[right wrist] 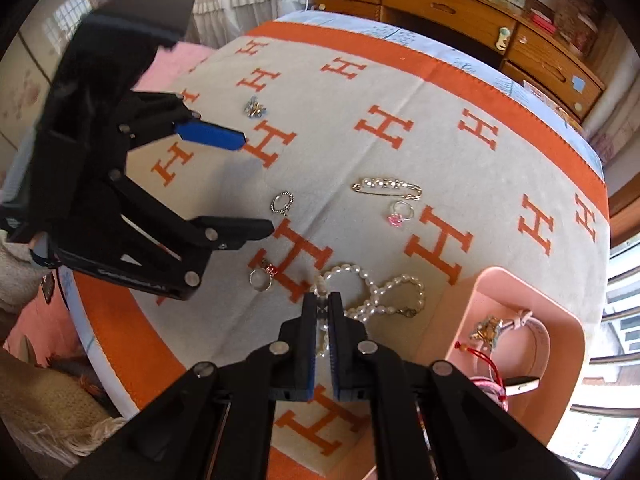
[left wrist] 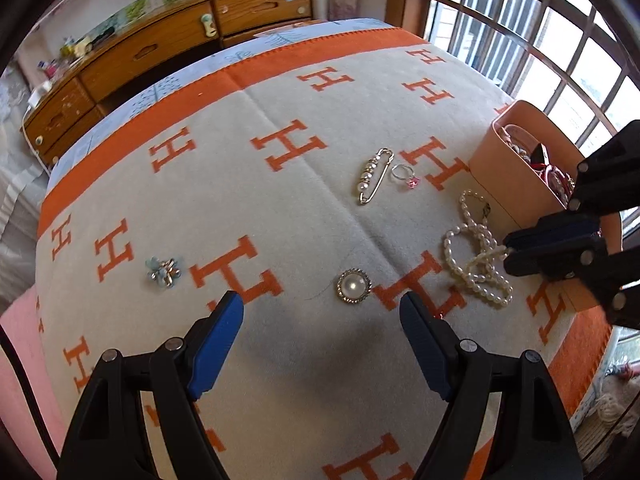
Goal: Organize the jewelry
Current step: 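Grasp the round pearl brooch with the left tool while the right tool carries the necklace to the box, then carry the round brooch into the pink box with the left tool while the right tool releases the necklace there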
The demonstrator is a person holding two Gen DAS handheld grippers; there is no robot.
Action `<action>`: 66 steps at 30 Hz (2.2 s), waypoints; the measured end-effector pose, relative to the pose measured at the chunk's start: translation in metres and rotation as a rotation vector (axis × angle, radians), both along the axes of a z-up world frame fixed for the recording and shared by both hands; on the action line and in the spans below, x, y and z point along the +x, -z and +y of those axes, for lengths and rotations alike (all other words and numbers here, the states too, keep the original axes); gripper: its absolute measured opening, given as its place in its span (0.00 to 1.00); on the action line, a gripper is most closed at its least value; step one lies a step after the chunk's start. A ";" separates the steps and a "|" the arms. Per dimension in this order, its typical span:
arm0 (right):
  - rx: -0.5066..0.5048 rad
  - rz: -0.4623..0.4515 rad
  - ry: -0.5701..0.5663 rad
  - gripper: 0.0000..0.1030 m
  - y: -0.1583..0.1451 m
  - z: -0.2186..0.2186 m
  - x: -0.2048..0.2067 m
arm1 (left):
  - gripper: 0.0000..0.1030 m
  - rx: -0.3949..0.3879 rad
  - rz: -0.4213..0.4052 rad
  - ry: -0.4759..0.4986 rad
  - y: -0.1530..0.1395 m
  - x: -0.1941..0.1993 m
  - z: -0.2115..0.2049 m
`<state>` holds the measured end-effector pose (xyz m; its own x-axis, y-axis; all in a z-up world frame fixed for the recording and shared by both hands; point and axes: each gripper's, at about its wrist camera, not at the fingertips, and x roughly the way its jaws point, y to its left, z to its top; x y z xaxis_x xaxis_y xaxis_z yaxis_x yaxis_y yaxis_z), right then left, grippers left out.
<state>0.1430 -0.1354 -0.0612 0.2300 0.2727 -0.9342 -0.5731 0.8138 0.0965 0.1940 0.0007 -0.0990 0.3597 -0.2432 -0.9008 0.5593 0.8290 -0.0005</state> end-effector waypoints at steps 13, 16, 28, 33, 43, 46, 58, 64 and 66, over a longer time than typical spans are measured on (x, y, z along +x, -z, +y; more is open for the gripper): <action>0.164 -0.039 0.095 0.05 -0.024 -0.035 -0.012 | 0.45 0.019 -0.076 0.239 0.002 0.002 -0.020; 0.183 -0.042 0.107 0.05 -0.024 -0.039 -0.014 | 0.37 0.035 -0.083 0.274 0.004 -0.001 -0.023; 0.257 -0.078 0.149 0.05 -0.040 -0.052 -0.015 | 0.27 0.012 0.001 0.327 0.005 0.000 -0.019; 0.269 -0.079 0.170 0.05 -0.041 -0.055 -0.014 | 0.17 -0.016 0.031 0.308 0.005 0.005 -0.017; 0.347 -0.161 0.230 0.05 -0.074 -0.074 -0.025 | 0.17 -0.050 -0.008 0.132 -0.028 0.011 -0.004; 0.388 -0.211 0.262 0.05 -0.092 -0.084 -0.032 | 0.17 -0.073 -0.045 0.088 -0.054 0.006 -0.004; 0.496 -0.364 0.463 0.05 -0.140 -0.144 -0.054 | 0.17 -0.130 -0.160 0.094 -0.135 -0.032 -0.080; 0.518 -0.432 0.517 0.05 -0.158 -0.166 -0.063 | 0.17 -0.137 -0.144 0.105 -0.131 -0.035 -0.128; 0.512 -0.451 0.528 0.05 -0.161 -0.171 -0.066 | 0.17 -0.137 -0.120 0.096 -0.121 -0.031 -0.139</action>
